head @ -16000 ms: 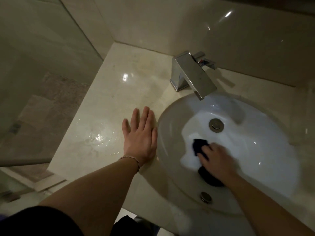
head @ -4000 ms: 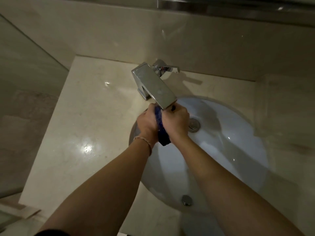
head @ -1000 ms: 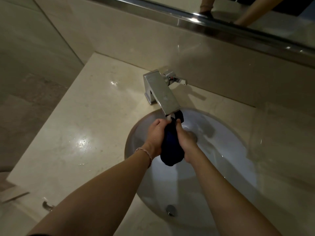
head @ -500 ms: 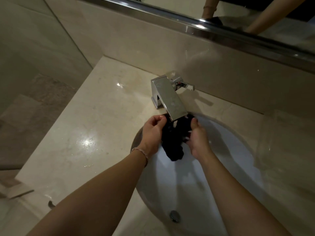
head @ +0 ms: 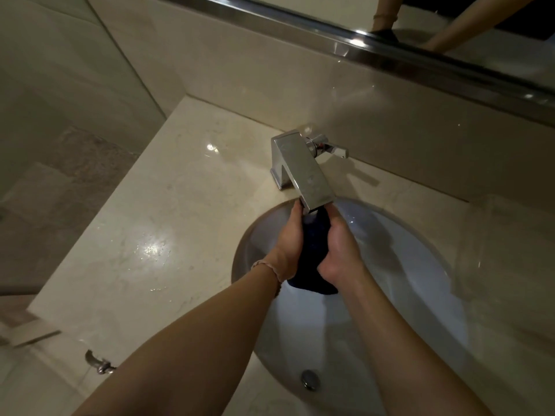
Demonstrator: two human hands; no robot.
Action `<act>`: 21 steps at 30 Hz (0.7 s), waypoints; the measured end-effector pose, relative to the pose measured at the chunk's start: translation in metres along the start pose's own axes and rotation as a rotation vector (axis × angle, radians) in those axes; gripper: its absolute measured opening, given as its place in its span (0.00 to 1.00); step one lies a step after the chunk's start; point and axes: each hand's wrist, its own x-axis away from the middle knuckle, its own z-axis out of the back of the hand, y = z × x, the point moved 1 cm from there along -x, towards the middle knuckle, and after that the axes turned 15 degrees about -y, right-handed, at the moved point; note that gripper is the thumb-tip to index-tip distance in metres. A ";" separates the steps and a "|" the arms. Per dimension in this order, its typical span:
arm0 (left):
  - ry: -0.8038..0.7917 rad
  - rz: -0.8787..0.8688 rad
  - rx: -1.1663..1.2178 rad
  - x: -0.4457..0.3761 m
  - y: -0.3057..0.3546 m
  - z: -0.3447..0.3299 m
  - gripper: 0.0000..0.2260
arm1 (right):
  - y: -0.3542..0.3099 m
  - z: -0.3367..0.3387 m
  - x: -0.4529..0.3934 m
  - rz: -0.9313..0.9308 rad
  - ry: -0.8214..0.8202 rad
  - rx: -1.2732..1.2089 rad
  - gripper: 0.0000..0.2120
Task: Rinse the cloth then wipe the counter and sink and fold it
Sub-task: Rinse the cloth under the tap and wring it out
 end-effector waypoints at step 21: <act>0.296 -0.080 -0.308 -0.009 -0.001 -0.009 0.12 | -0.006 0.006 -0.038 0.131 0.353 1.007 0.15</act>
